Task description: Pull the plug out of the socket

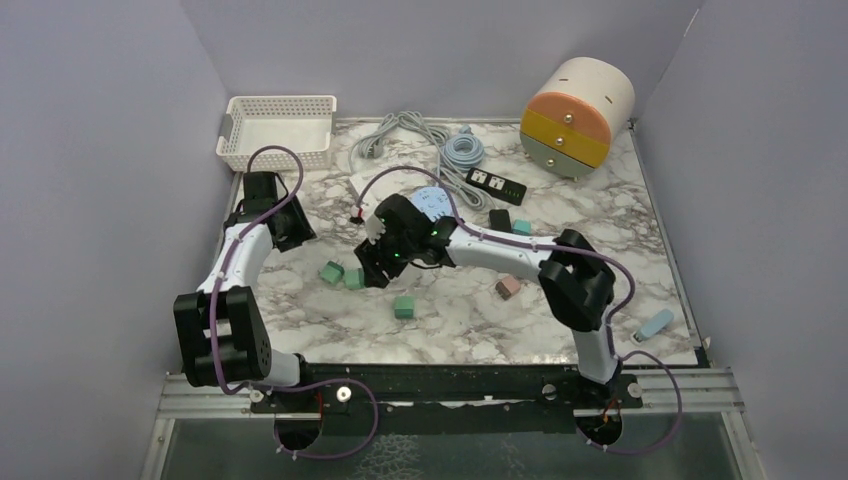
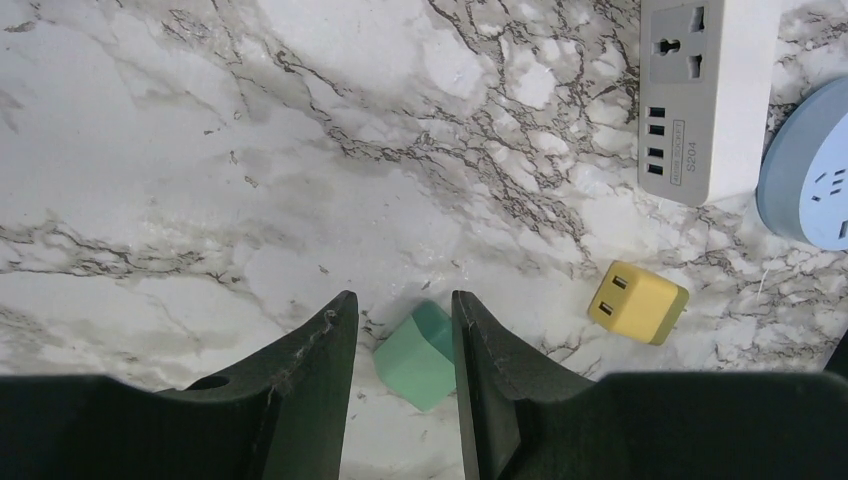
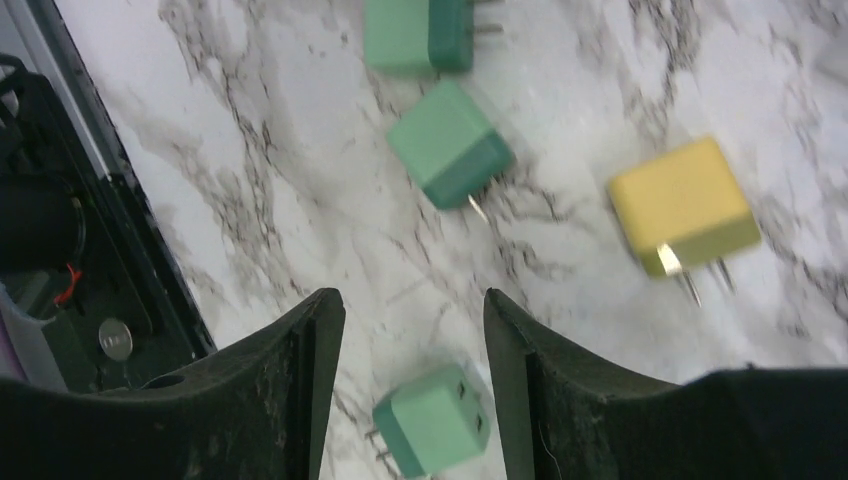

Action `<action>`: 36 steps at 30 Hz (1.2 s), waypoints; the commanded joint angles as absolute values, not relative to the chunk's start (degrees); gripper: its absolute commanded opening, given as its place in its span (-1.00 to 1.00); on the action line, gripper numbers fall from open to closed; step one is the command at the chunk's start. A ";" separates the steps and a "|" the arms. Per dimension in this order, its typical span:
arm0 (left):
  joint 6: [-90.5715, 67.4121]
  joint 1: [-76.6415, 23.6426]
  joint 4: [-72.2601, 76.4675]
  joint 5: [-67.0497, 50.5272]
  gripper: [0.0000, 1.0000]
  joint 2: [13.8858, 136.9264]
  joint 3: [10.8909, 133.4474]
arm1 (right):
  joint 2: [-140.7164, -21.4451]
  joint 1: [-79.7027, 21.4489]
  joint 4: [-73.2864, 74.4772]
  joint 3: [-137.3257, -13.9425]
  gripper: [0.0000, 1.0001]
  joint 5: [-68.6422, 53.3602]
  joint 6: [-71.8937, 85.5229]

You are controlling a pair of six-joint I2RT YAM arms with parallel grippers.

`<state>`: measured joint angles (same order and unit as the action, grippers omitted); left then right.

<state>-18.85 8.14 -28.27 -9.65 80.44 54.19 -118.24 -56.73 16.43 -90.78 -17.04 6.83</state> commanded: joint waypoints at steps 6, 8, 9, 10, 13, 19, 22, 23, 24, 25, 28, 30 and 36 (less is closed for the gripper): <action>-18.89 8.25 -26.58 -11.54 -0.15 80.42 52.21 | -104.50 -56.80 19.14 -68.81 0.20 -13.43 11.29; -18.81 8.23 -26.31 -11.76 -0.15 80.35 51.83 | -104.78 -56.90 18.90 -68.05 0.21 -13.95 11.68; -18.69 8.26 -26.18 -11.90 -0.15 80.37 51.73 | -105.42 -56.91 19.09 -68.37 0.22 -14.11 11.59; -18.64 8.24 -26.15 -12.01 -0.15 80.41 51.66 | -106.07 -56.89 19.29 -68.82 0.22 -14.26 11.40; -18.55 8.26 -26.10 -12.49 -0.15 80.21 51.38 | -108.17 -57.13 20.44 -71.00 0.20 -14.88 10.46; -18.16 8.21 -26.05 -11.82 -0.15 78.94 50.55 | -111.80 -57.72 21.66 -75.15 -0.01 -16.73 9.71; -18.03 8.26 -26.09 -11.60 -0.15 78.56 50.19 | -114.54 -57.67 21.71 -78.74 -0.07 -16.79 10.04; -18.08 8.25 -26.08 -11.60 -0.15 78.45 50.13 | -115.88 -57.72 21.51 -80.17 -0.07 -17.00 10.10; -18.15 8.29 -26.08 -11.72 -0.15 78.46 50.21 | -117.05 -57.69 21.06 -81.89 -0.08 -17.35 9.97; -18.23 8.22 -26.03 -11.81 -0.15 78.48 50.32 | -118.22 -57.73 20.66 -83.78 -0.09 -17.85 9.97; -18.56 8.32 -25.99 -12.40 -0.15 78.46 51.13 | -121.30 -57.72 21.90 -90.80 -0.08 -18.77 9.42; -19.30 8.25 -25.71 -13.52 -0.15 78.05 51.78 | -120.38 -57.60 22.28 -93.15 0.08 -17.10 9.46; -18.47 0.03 -22.35 -14.86 -0.15 77.44 56.06 | -108.63 -49.26 19.99 -85.70 0.22 -15.36 9.40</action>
<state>-19.11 6.92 -25.96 -13.52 79.48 51.35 -117.69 -55.70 20.78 -89.71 -16.36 9.58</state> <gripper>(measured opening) 0.424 0.609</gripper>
